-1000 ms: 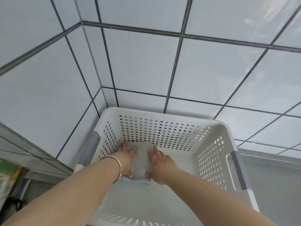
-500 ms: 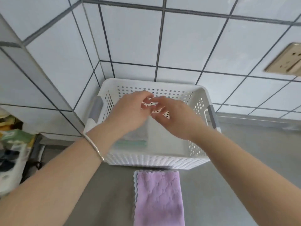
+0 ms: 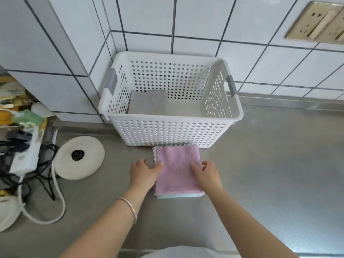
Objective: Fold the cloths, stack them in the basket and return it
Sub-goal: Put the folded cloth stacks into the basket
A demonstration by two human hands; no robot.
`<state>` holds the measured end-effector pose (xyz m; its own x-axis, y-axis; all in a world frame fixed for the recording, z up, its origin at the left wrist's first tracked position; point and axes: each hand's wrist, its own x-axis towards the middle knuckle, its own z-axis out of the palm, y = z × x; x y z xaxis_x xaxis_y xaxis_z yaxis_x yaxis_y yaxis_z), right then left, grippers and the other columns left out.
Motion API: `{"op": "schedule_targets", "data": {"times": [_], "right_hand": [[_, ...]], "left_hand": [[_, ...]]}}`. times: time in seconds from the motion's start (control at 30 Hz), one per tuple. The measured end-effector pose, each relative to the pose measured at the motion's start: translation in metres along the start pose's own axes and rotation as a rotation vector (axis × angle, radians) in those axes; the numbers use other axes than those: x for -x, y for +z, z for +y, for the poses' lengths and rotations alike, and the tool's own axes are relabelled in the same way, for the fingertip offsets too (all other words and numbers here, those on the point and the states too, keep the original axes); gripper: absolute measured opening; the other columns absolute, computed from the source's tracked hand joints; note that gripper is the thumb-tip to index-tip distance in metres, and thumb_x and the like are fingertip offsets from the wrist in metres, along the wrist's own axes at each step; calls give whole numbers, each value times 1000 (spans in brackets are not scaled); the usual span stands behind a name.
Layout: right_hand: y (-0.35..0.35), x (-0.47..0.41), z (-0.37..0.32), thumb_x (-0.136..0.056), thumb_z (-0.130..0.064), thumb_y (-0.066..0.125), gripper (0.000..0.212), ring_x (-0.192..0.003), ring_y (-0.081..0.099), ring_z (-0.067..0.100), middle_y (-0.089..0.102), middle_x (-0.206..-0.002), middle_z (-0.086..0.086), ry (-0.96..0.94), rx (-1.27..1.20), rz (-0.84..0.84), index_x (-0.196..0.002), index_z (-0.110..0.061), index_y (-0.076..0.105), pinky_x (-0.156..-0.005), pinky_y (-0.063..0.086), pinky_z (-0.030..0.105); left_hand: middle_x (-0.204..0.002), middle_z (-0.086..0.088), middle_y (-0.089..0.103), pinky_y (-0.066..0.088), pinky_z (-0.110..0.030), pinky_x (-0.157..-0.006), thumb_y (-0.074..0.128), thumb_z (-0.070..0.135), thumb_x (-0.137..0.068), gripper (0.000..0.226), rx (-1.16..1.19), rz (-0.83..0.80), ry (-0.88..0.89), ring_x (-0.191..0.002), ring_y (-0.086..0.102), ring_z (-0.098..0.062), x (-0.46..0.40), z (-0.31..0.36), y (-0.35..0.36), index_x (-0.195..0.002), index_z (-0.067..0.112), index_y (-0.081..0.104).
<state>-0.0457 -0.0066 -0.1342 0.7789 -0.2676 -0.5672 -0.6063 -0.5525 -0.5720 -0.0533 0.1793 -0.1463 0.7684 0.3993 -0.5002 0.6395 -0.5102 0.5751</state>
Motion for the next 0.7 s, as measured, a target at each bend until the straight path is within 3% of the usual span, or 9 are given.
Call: {"op": "schedule_targets", "data": {"times": [0.03, 0.1, 0.17, 0.27, 0.37, 0.47, 0.5, 0.6, 0.7], "right_hand": [[5, -1, 0, -85, -45, 56, 59, -106, 52, 27, 52, -127, 10, 41, -35, -32, -128, -6, 45, -87, 40, 32], [11, -6, 1, -83, -51, 57, 64, -100, 53, 28, 55, -124, 13, 99, -104, -71, -123, -1, 50, -80, 40, 29], [13, -9, 3, -80, -58, 57, 74, -111, 54, 30, 55, -128, 15, 134, -115, -106, -127, 0, 49, -88, 43, 31], [8, -9, 5, -82, -56, 57, 72, -116, 53, 29, 54, -132, 14, 155, -187, -230, -130, -3, 50, -99, 42, 34], [0, 0, 5, -82, -49, 62, 63, -102, 57, 23, 59, -127, 12, 159, -340, -321, -126, -5, 55, -92, 45, 30], [-15, 19, 5, -78, -46, 67, 57, -103, 64, 21, 67, -117, 9, 121, -473, -388, -118, -7, 62, -99, 47, 35], [-22, 29, 4, -76, -46, 69, 56, -102, 65, 21, 69, -113, 7, 84, -510, -411, -117, -9, 63, -99, 47, 37], [-50, 66, -5, -73, -46, 67, 52, -102, 67, 22, 72, -108, 4, -81, -594, -471, -114, -15, 66, -98, 48, 42], [-81, 99, -32, -67, -50, 68, 48, -99, 69, 24, 73, -104, 6, -261, -662, -442, -103, -18, 70, -93, 50, 44]], "left_hand": [[-109, -22, 63, 48, -41, -90, 55, 68, -56, 89, -29, -57, -25, -102, 59, -37, 2, -2, 7, -110, -3, 58], [-104, -19, 66, 50, -38, -83, 55, 70, -59, 80, -40, -119, -42, -96, 62, -35, 8, -3, 17, -102, 2, 60], [-112, -13, 65, 48, -33, -83, 57, 60, -75, 63, -28, -148, -48, -102, 61, -31, 13, -3, 20, -108, 6, 59], [-122, -13, 62, 47, -30, -91, 55, 59, -78, 67, -24, -220, -90, -111, 58, -30, 13, -5, 17, -119, 6, 59], [-121, -9, 63, 48, -31, -94, 65, 57, -69, 69, 134, -315, -127, -108, 60, -26, 20, 1, 3, -119, 10, 59], [-113, -4, 67, 50, -31, -91, 73, 52, -56, 76, 366, -420, -160, -102, 64, -22, 35, 8, -17, -119, 11, 58], [-111, -4, 69, 52, -30, -88, 75, 47, -61, 70, 432, -487, -154, -99, 66, -21, 42, 12, -25, -119, 11, 59], [-104, -2, 73, 55, -28, -83, 72, 33, -77, 44, 519, -660, -38, -95, 70, -18, 67, 33, -54, -117, 15, 62], [-106, 2, 73, 55, -34, -88, 73, 39, -73, 50, 522, -706, 202, -97, 70, -17, 89, 67, -90, -118, 24, 58]]}}
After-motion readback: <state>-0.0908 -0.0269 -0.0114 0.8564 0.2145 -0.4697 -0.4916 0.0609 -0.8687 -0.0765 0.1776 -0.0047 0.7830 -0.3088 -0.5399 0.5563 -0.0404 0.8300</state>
